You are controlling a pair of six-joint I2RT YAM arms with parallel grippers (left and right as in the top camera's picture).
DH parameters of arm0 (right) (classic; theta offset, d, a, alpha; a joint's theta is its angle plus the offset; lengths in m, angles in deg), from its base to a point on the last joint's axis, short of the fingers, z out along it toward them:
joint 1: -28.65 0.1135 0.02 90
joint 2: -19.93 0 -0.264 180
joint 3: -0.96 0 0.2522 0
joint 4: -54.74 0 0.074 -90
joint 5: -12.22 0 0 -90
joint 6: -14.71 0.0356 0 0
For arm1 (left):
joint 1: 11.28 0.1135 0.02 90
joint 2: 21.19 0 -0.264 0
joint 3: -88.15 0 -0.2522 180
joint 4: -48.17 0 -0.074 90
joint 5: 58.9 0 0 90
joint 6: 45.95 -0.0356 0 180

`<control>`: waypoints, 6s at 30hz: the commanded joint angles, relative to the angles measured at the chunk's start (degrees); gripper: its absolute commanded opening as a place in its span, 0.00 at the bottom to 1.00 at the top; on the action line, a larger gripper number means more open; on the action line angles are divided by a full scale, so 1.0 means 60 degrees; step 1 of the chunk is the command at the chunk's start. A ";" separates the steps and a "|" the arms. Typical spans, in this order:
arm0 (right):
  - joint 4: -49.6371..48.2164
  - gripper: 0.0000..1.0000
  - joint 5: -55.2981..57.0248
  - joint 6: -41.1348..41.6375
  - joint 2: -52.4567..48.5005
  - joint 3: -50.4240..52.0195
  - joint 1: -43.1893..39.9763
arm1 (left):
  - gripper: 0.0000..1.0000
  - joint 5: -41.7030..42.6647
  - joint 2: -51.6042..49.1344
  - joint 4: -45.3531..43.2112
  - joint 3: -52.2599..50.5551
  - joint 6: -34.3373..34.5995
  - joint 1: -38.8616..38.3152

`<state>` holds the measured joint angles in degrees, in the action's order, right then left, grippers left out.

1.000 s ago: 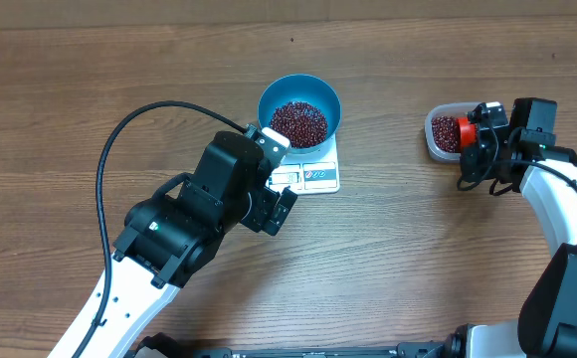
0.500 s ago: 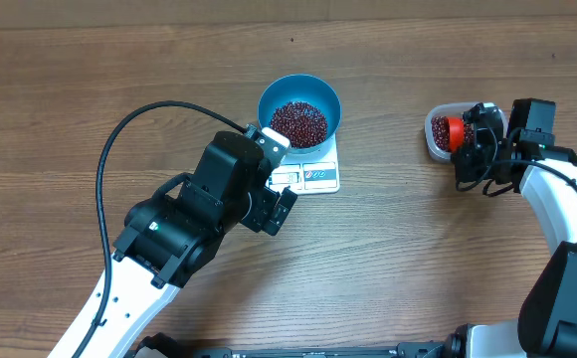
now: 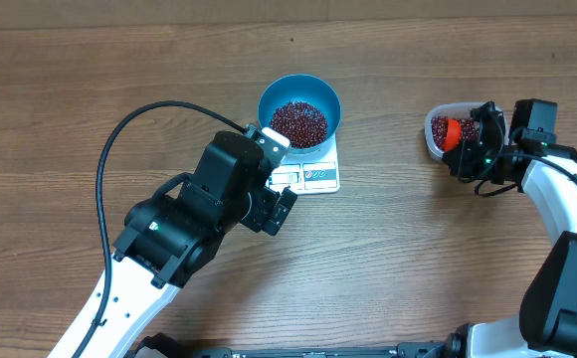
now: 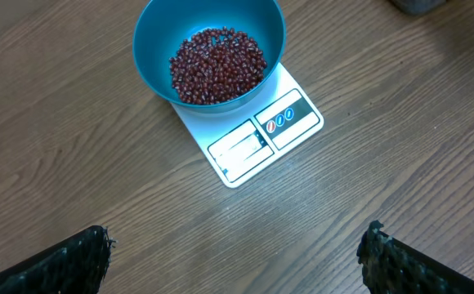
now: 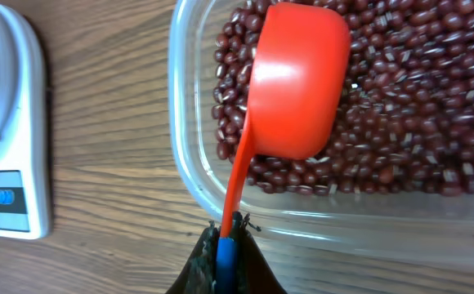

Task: Scoop item into bowl and weigh 150g on scale
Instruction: 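Lower the scoop into the bean tub with the right gripper, then drag the scoop through the red beans to fill it, then carry the filled scoop left over the teal bowl, then tilt the scoop to pour beans into the teal bowl, then move the empty scoop back right to the bean tub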

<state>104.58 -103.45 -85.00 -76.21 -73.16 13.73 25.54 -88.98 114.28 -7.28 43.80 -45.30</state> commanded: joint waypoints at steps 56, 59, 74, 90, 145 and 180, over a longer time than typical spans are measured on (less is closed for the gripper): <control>0.0372 0.04 -0.9296 0.0867 -0.0984 0.0193 -0.3140 | 1.00 0.0120 -0.0062 -0.0015 -0.0025 -0.0146 0.0044; 0.0375 0.04 -0.9632 0.0871 -0.0984 0.0193 -0.3005 | 0.99 0.0120 -0.0062 -0.0015 -0.0025 -0.0146 0.0044; 0.0346 0.04 -0.9923 0.0871 -0.0984 0.0193 -0.0914 | 1.00 0.0120 -0.0062 -0.0015 -0.0025 -0.0146 0.0040; -0.1727 0.04 -0.9748 0.2597 -0.0984 0.0193 0.0630 | 1.00 0.0120 -0.0062 -0.0015 -0.0025 -0.0146 0.0044; -0.6645 0.04 -0.3796 -0.5555 -0.0984 0.0193 0.3854 | 0.99 0.0120 -0.0062 -0.0015 -0.0025 -0.0146 0.0040; -0.7067 0.04 -0.1759 -0.5829 0.0914 0.0186 0.3410 | 1.00 0.0120 -0.0062 -0.0015 -0.0025 -0.0146 0.0040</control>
<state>60.97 -119.17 -124.67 -75.55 -72.02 35.79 25.54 -88.98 114.28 -7.28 43.80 -45.30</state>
